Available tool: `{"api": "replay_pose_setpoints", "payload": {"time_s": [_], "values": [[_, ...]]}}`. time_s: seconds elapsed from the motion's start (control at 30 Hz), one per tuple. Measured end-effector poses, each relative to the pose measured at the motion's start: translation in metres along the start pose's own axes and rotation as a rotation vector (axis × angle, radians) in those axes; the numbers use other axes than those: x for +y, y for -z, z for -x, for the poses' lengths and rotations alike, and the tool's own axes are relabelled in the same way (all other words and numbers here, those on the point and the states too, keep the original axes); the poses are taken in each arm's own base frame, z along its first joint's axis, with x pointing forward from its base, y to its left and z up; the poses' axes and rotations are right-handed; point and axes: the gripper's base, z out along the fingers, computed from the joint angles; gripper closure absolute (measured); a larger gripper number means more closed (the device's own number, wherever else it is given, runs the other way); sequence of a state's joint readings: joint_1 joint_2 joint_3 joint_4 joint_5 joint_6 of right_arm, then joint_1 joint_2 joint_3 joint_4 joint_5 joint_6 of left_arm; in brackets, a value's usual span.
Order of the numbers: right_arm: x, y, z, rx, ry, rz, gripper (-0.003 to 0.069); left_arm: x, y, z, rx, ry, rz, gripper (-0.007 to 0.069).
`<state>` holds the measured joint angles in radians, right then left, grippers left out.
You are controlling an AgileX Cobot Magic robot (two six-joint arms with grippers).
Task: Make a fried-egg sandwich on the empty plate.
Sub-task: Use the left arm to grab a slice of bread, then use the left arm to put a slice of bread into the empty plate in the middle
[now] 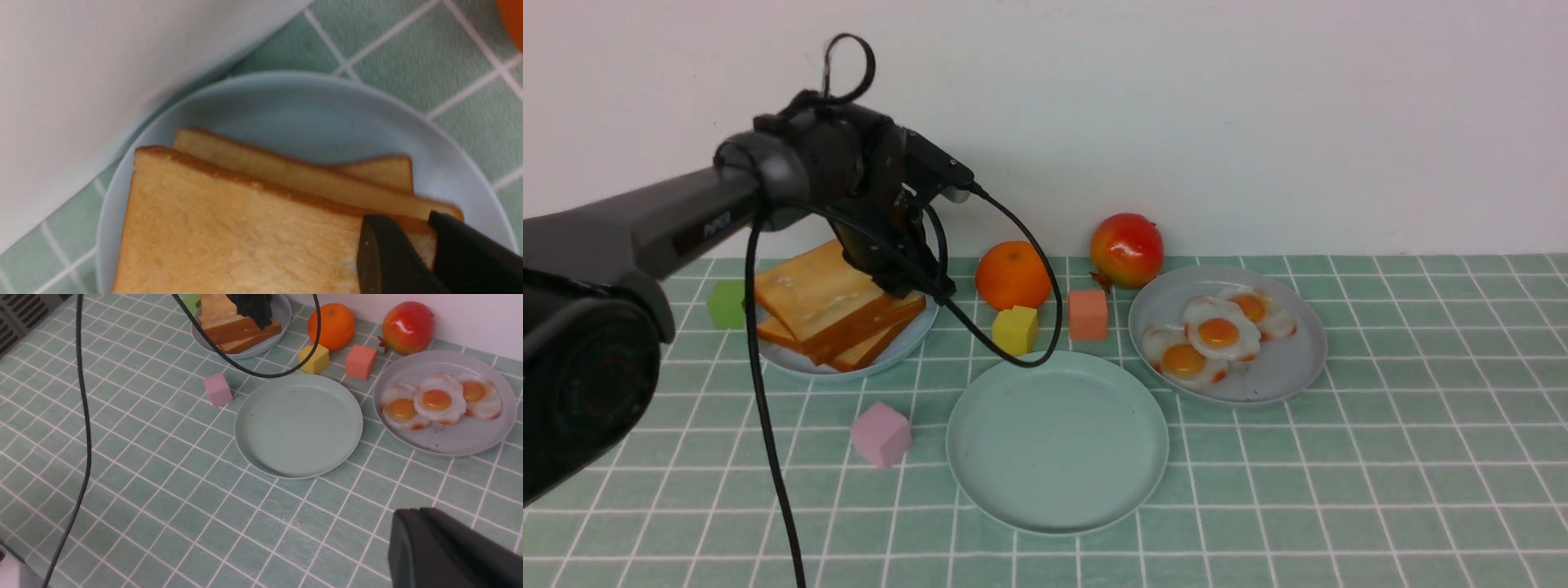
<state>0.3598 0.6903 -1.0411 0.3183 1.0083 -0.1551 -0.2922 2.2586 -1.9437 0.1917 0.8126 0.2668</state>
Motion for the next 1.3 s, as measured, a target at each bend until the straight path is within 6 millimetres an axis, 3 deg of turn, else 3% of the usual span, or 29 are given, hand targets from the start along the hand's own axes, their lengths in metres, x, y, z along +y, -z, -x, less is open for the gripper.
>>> {"api": "replay_pose_setpoints", "payload": {"time_s": [0.17, 0.2, 0.23, 0.3, 0.33, 0.4, 0.43, 0.47, 0.5, 0.6, 0.77, 1.03, 1.3], "values": [[-0.002, 0.003, -0.001, -0.005, 0.020, -0.026, 0.0637, 0.003, 0.067, 0.014, -0.059, 0.032, 0.018, 0.0503], [-0.002, 0.003, -0.001, -0.006, 0.021, -0.029, 0.0637, 0.002, 0.070, 0.015, -0.065, 0.035, 0.019, 0.0503], [-0.003, 0.007, -0.002, -0.012, 0.036, -0.048, 0.0637, -0.004, 0.094, 0.019, -0.077, 0.053, 0.012, 0.0503], [-0.003, 0.013, -0.005, -0.027, 0.054, -0.068, 0.0637, -0.018, 0.118, 0.020, -0.077, 0.054, -0.008, 0.0503], [-0.003, 0.018, -0.006, -0.041, 0.064, -0.080, 0.0637, -0.035, 0.130, 0.021, -0.081, 0.030, -0.031, 0.0503], [-0.002, 0.024, -0.008, -0.060, 0.075, -0.088, 0.0637, -0.056, 0.142, 0.021, -0.087, -0.005, -0.062, 0.0503], [-0.001, 0.029, -0.010, -0.075, 0.081, -0.093, 0.0637, -0.079, 0.144, 0.018, -0.072, -0.041, -0.102, 0.0503], [0.000, 0.030, -0.010, -0.078, 0.081, -0.093, 0.0637, -0.085, 0.145, 0.018, -0.073, -0.053, -0.111, 0.0503], [0.001, 0.037, -0.013, -0.098, 0.088, -0.095, 0.0637, -0.116, 0.143, 0.013, -0.044, -0.105, -0.166, 0.0503], [0.003, 0.045, -0.018, -0.117, 0.095, -0.095, 0.0637, -0.167, 0.137, 0.003, -0.007, -0.210, -0.228, 0.0503], [0.005, 0.051, -0.023, -0.107, 0.100, -0.094, 0.0637, -0.210, 0.124, -0.001, -0.041, -0.325, -0.238, 0.0505], [0.005, 0.051, -0.026, -0.074, 0.099, -0.091, 0.0637, -0.222, 0.097, 0.001, -0.069, -0.352, -0.227, 0.0506], [0.006, 0.051, -0.026, -0.070, 0.096, -0.086, 0.0637, -0.228, 0.090, -0.001, -0.053, -0.328, -0.255, 0.0505]]}}
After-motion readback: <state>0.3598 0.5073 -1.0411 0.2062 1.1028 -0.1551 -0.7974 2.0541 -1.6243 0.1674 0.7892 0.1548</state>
